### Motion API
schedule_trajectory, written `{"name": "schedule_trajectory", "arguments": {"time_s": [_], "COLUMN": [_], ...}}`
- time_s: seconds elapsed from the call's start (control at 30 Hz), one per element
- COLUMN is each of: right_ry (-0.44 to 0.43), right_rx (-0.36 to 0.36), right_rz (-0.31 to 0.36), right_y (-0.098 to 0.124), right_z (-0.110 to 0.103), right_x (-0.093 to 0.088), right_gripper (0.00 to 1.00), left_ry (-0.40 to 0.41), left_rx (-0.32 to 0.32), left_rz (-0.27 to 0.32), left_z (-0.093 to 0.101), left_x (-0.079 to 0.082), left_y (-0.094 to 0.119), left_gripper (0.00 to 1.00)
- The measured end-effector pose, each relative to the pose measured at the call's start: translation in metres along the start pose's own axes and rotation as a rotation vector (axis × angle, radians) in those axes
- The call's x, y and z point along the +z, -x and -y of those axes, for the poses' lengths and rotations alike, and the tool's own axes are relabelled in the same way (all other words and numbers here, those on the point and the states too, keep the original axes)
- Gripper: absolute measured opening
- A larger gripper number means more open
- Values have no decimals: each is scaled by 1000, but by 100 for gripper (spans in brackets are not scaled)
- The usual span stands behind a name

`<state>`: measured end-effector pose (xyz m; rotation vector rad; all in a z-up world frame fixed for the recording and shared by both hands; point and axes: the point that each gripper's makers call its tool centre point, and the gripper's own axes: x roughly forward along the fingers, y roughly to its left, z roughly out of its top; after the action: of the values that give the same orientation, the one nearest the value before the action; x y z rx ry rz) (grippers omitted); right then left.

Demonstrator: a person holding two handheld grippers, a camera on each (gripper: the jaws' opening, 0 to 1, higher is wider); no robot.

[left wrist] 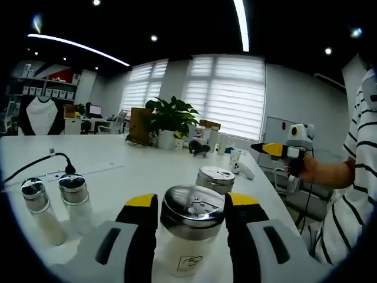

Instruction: Rotate the seasoning bottle until the label or dispensing opening points toward the visible target arrow and the bottle remains upright within the marked orientation range

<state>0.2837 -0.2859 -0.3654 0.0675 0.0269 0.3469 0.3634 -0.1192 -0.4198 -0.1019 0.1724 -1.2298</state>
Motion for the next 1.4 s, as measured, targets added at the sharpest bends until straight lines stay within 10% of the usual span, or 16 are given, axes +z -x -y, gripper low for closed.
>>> {"name": "schedule_trajectory", "arguments": {"time_s": [1.13,1.4], "right_ry": [4,-1], "right_rx": [-5,-22], "right_rz": [11,21], "right_y": [0,5], "right_z": [2,7], "right_x": [0,2], "right_gripper": [30,30], "left_ry": [-62,-55], "left_rx": [517,550], "left_rz": [101,137], "left_z": [-16,-17], "left_x": [-1,0], "left_y": [14,16], "left_gripper": [44,44]}}
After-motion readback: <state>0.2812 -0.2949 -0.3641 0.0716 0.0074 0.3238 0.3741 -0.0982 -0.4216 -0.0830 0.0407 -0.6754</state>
